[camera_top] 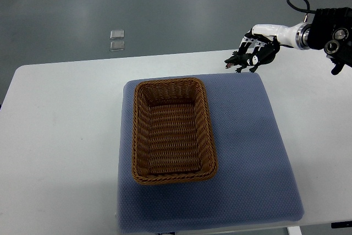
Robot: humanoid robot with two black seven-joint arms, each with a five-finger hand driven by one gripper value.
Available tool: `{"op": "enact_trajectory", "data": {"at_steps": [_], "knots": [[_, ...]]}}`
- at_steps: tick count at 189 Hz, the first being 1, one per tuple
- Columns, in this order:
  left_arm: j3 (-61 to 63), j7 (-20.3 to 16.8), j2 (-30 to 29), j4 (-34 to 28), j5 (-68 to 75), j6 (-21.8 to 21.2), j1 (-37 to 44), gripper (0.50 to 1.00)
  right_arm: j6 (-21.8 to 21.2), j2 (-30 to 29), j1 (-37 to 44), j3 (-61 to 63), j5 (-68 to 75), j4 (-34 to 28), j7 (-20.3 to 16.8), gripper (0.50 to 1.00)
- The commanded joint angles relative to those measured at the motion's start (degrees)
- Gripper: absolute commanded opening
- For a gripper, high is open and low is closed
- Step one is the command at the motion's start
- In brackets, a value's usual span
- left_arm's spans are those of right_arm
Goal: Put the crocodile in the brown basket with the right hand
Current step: 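Carry the crocodile over the wicker basket and lower it inside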
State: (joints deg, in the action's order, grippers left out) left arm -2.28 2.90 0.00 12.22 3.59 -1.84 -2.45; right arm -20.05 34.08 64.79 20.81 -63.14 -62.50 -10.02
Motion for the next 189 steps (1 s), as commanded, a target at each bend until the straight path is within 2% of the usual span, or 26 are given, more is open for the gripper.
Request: {"op": "enact_trajectory", "data": {"at_steps": [1, 25, 103, 189], "knots": [[0.0, 0.0, 0.0, -0.1, 0.0, 0.0, 0.0, 1.0, -1.2, -0.3, 1.3, -0.1, 1.8, -2.4, 0.0, 0.5], [0.1, 0.0, 0.0, -0.2, 0.0, 0.0, 0.0, 1.0, -1.3, -2.5, 2.5, -0.5, 3.1, -4.4, 0.0, 0.5], [0.0, 0.0, 0.0, -0.1, 0.0, 0.0, 0.0, 1.0, -1.0, -13.5, 1.7, -4.5, 2.9, -3.9, 0.1, 0.5], [-0.1, 0.0, 0.0, 0.7, 0.0, 0.0, 0.0, 1.0, -0.2, -19.7, -2.6, -4.7, 2.3, -1.8, 0.6, 0.5]]}}
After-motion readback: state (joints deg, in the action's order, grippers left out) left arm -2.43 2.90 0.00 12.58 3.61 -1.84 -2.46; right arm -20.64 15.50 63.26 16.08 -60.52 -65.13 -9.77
